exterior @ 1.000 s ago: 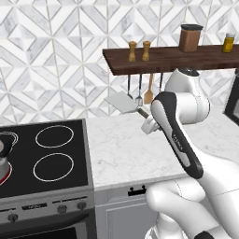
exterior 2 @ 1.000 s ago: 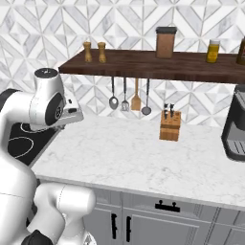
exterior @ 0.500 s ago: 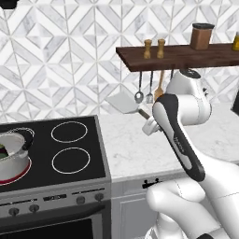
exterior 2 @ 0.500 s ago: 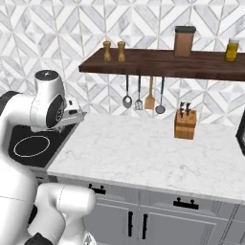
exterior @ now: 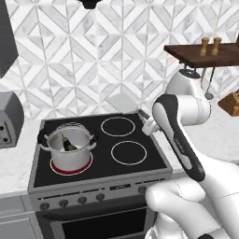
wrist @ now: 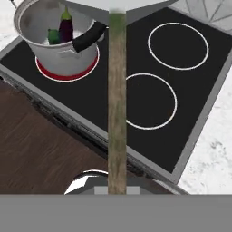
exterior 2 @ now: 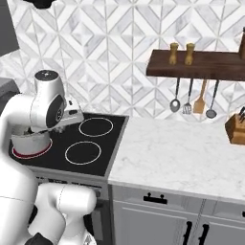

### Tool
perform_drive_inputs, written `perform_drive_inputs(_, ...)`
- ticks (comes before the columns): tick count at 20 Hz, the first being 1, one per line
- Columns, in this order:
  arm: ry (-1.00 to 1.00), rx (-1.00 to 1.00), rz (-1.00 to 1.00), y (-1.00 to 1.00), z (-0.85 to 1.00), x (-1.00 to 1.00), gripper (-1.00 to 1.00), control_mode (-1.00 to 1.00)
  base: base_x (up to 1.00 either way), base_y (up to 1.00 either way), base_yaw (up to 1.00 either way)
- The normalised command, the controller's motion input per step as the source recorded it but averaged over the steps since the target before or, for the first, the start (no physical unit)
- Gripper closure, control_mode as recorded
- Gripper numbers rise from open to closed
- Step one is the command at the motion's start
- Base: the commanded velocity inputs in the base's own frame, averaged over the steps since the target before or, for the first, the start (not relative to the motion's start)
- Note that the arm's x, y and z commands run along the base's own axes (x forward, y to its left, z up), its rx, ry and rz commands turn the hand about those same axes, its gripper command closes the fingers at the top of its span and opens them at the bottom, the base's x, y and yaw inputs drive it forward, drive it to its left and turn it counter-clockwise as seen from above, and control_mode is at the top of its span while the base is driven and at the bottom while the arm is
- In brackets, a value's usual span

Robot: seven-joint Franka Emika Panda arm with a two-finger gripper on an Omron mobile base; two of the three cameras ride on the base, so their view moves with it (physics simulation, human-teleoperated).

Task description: Put the eggplant and eggplant in the pot. Retrieve the spatula and lightly stir the vegetables in the pot.

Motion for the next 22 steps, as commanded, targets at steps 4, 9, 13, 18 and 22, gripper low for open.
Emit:
perform_drive_inputs(4,0.0,0.0,0.0,0.0,0.0,0.0,1.0,1.0,-0.03,1.0,0.0)
perform_drive_inputs(9,0.0,0.0,0.0,0.0,0.0,0.0,1.0,1.0,-0.04,0.96,0.0)
perform_drive_inputs(13,0.0,0.0,0.0,0.0,0.0,0.0,1.0,1.0,0.0,0.66,-0.01)
perform_drive_inputs(18,0.0,0.0,0.0,0.0,0.0,0.0,1.0,1.0,0.0,0.4,-0.08)
perform_drive_inputs(22,0.0,0.0,0.0,0.0,0.0,0.0,1.0,1.0,0.01,0.33,-0.11)
